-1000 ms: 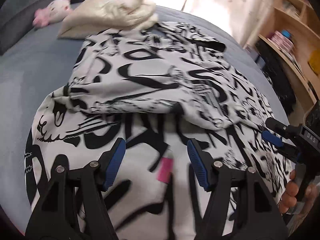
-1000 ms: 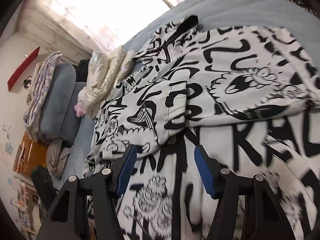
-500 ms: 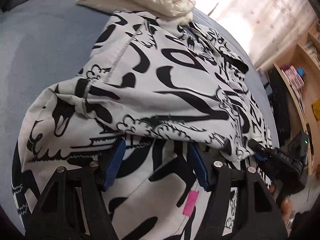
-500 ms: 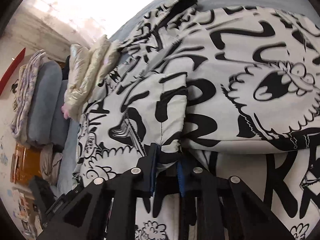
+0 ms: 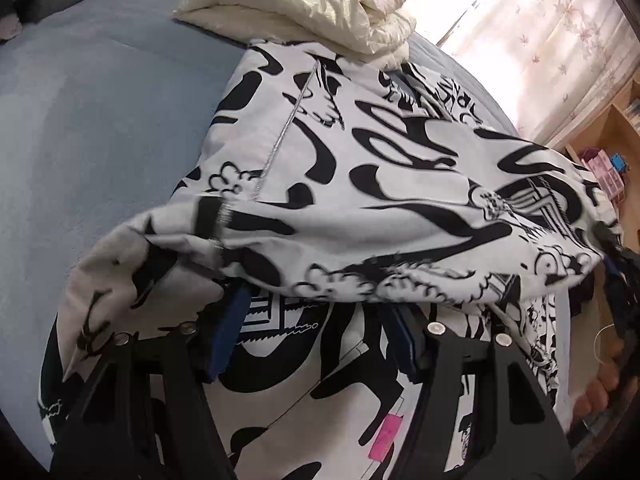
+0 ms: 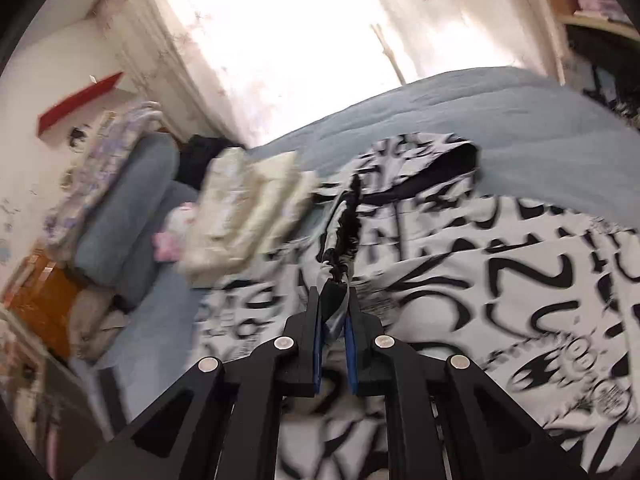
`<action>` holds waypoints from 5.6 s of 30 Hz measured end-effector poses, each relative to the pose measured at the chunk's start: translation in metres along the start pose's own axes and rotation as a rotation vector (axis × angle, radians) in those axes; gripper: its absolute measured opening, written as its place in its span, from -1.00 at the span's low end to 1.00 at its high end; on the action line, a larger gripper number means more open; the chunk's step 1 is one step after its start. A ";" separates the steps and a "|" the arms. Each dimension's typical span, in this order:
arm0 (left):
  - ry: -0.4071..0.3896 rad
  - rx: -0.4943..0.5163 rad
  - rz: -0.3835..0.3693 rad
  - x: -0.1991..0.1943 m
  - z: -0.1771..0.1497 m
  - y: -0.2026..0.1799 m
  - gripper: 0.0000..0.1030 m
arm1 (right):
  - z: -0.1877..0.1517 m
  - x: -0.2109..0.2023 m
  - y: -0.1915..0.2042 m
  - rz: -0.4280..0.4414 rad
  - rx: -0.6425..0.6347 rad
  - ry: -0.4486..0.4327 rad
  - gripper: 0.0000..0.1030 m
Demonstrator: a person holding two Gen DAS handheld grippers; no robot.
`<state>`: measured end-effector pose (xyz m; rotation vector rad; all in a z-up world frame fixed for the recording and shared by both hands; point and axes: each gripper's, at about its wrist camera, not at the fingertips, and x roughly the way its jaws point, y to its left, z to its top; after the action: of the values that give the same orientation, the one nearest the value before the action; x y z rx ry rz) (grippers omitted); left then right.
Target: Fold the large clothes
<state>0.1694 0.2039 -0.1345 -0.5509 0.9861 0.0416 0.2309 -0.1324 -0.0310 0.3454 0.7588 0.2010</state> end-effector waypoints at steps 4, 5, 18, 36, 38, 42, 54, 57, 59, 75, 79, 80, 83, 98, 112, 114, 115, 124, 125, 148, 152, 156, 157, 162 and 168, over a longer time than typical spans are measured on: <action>0.025 0.029 0.002 0.004 -0.003 -0.002 0.19 | -0.021 0.052 -0.043 -0.142 0.039 0.141 -0.82; 0.034 0.040 -0.005 0.003 -0.003 -0.003 0.19 | -0.028 0.058 -0.052 -0.148 0.051 0.166 -0.82; 0.010 0.283 -0.053 -0.047 0.020 -0.045 0.40 | -0.011 0.040 -0.078 -0.080 0.117 0.180 0.39; 0.168 0.052 0.135 0.091 0.165 0.038 0.38 | 0.010 0.134 -0.063 -0.119 -0.038 0.209 -0.33; 0.156 0.088 0.120 0.088 0.169 0.029 -0.37 | 0.013 0.125 -0.052 -0.138 -0.094 0.153 -0.74; 0.005 0.199 0.224 0.076 0.161 0.008 -0.73 | 0.010 0.130 -0.051 -0.164 -0.096 0.123 -0.74; -0.137 0.293 0.251 0.012 0.128 -0.007 -0.63 | -0.003 0.069 -0.054 -0.152 -0.068 0.120 -0.12; -0.133 0.325 0.178 -0.010 0.106 -0.023 -0.63 | -0.016 0.054 -0.032 -0.105 -0.112 0.115 -0.12; -0.129 0.337 0.142 -0.017 0.084 -0.038 -0.63 | -0.027 0.051 -0.010 -0.061 -0.136 0.127 -0.12; -0.083 0.191 0.233 0.027 0.027 -0.025 -0.76 | -0.064 0.088 0.004 -0.156 -0.234 0.200 -0.54; -0.072 0.129 0.183 0.023 0.036 0.002 -0.96 | -0.055 0.072 -0.049 -0.147 -0.094 0.179 -0.54; -0.072 0.127 0.178 0.023 0.035 0.003 -0.96 | -0.056 0.070 -0.055 -0.154 -0.079 0.177 -0.54; -0.079 0.162 0.221 0.026 0.033 -0.004 -0.96 | -0.061 0.069 -0.056 -0.177 -0.077 0.170 -0.53; -0.070 0.215 0.163 -0.007 0.024 -0.025 -0.24 | -0.065 0.017 -0.041 -0.143 -0.015 0.123 -0.40; -0.194 0.275 0.173 -0.132 -0.033 -0.044 -0.04 | -0.104 -0.131 -0.009 -0.071 0.005 0.004 -0.13; -0.210 0.283 0.171 -0.149 -0.044 -0.045 0.01 | -0.113 -0.159 -0.007 -0.070 -0.002 -0.020 -0.05; -0.219 0.287 0.173 -0.158 -0.050 -0.045 0.03 | -0.118 -0.171 -0.006 -0.070 -0.006 -0.028 0.01; -0.290 0.339 0.187 -0.227 -0.097 -0.033 0.18 | -0.166 -0.266 -0.017 -0.087 -0.020 -0.087 0.18; -0.297 0.342 0.191 -0.235 -0.101 -0.027 0.23 | -0.171 -0.275 -0.020 -0.090 -0.022 -0.088 0.20; -0.005 0.227 -0.049 -0.184 -0.154 0.105 0.43 | -0.272 -0.377 -0.189 -0.247 0.043 0.065 0.45; 0.004 0.240 -0.029 -0.164 -0.157 0.103 0.43 | -0.291 -0.362 -0.225 -0.220 0.099 0.109 0.41; -0.002 0.252 -0.038 -0.154 -0.156 0.099 0.54 | -0.303 -0.341 -0.241 -0.150 0.121 0.141 0.23; 0.000 0.250 -0.039 -0.151 -0.155 0.098 0.56 | -0.306 -0.336 -0.241 -0.132 0.120 0.143 0.21; -0.005 0.270 -0.049 -0.145 -0.152 0.090 0.52 | -0.313 -0.327 -0.232 -0.025 0.073 0.147 0.19; 0.020 0.299 -0.149 -0.150 -0.156 0.086 0.24 | -0.313 -0.324 -0.231 0.087 0.091 0.118 0.19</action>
<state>-0.0603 0.2384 -0.1173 -0.3487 0.9469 -0.2408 -0.2059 -0.3709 -0.1224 0.4562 0.8718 0.2713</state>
